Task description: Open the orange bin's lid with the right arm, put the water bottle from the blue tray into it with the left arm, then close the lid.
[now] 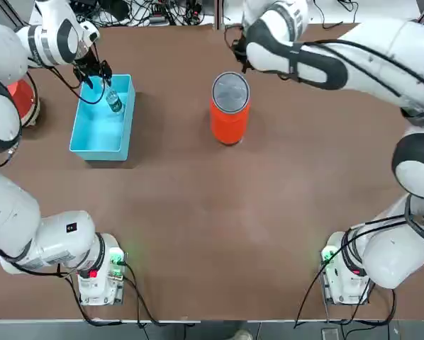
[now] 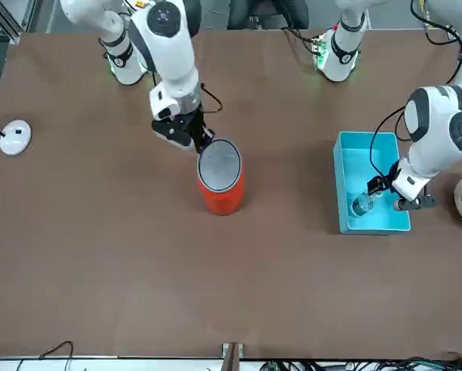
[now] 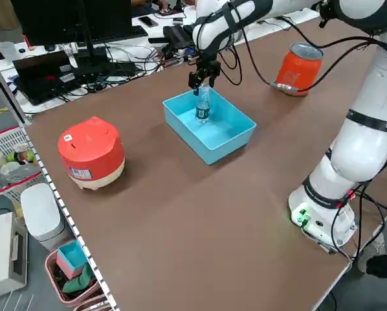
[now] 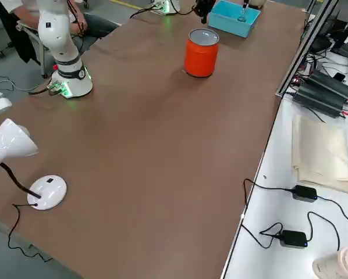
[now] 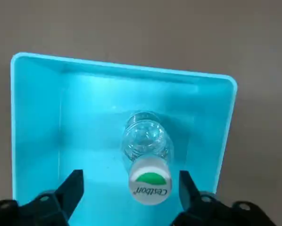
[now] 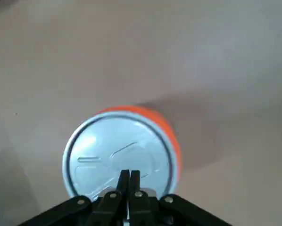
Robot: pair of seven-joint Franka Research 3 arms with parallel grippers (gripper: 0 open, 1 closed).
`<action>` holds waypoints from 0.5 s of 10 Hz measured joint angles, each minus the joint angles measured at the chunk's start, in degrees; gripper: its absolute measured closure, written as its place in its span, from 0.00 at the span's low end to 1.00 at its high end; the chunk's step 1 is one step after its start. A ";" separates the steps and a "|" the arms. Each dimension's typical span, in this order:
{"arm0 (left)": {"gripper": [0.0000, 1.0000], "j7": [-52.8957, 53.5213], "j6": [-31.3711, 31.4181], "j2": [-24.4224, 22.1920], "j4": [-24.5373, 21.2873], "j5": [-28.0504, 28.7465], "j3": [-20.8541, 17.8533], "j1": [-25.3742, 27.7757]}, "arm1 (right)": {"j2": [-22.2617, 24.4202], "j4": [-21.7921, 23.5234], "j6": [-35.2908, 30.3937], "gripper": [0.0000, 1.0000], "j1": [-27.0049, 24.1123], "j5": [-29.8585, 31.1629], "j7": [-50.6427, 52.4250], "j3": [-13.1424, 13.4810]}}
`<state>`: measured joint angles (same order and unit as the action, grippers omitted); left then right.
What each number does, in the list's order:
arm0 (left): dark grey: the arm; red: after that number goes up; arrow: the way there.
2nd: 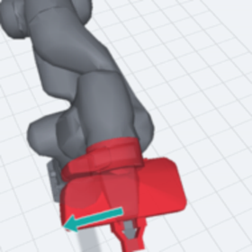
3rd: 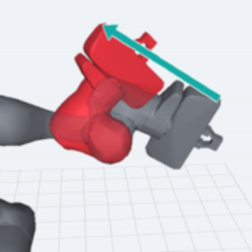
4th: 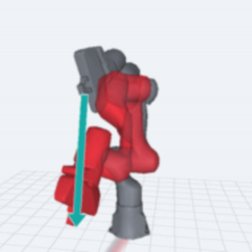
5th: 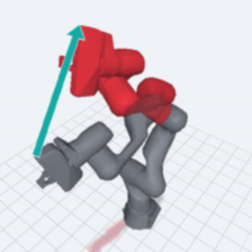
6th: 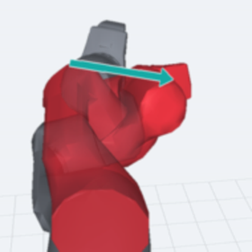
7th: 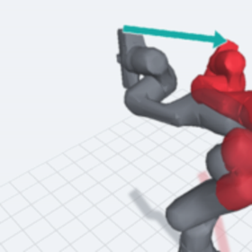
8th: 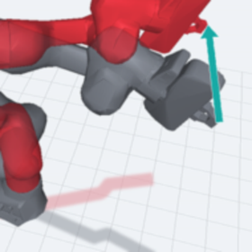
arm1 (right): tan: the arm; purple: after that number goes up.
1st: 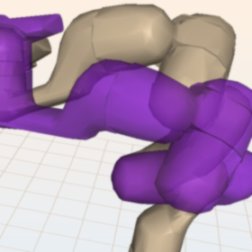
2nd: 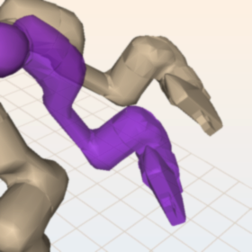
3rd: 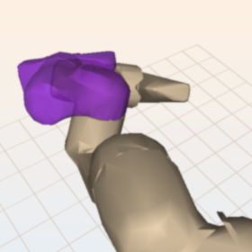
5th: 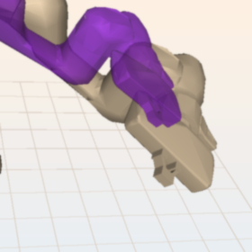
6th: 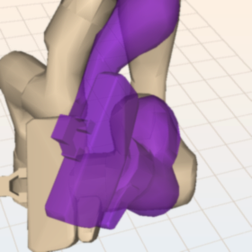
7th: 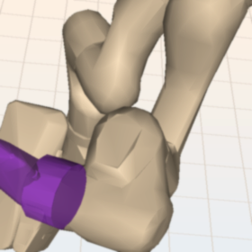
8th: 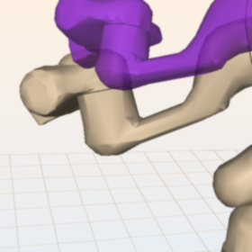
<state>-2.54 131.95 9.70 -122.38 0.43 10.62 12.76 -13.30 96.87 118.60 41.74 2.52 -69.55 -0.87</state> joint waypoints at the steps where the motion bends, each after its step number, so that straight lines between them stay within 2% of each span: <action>1: 0.15 -0.19 0.77 0.17 -0.07 0.00 0.01 -0.01 | -2.55 -1.85 0.03 0.94 1.46 0.02 -1.29 0.00; 3: 0.30 -1.56 2.05 1.04 -0.12 0.00 0.05 -0.23 | -6.39 -4.25 0.47 0.94 3.26 0.06 -2.57 0.01; 5: 0.61 -1.91 2.65 1.51 -0.11 0.00 0.06 -0.49 | -8.13 -4.86 1.27 0.95 3.39 0.09 -2.80 0.12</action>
<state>-4.45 134.60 11.21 -122.49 0.43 10.67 12.27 -21.44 92.02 119.87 45.13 2.61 -72.36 -0.74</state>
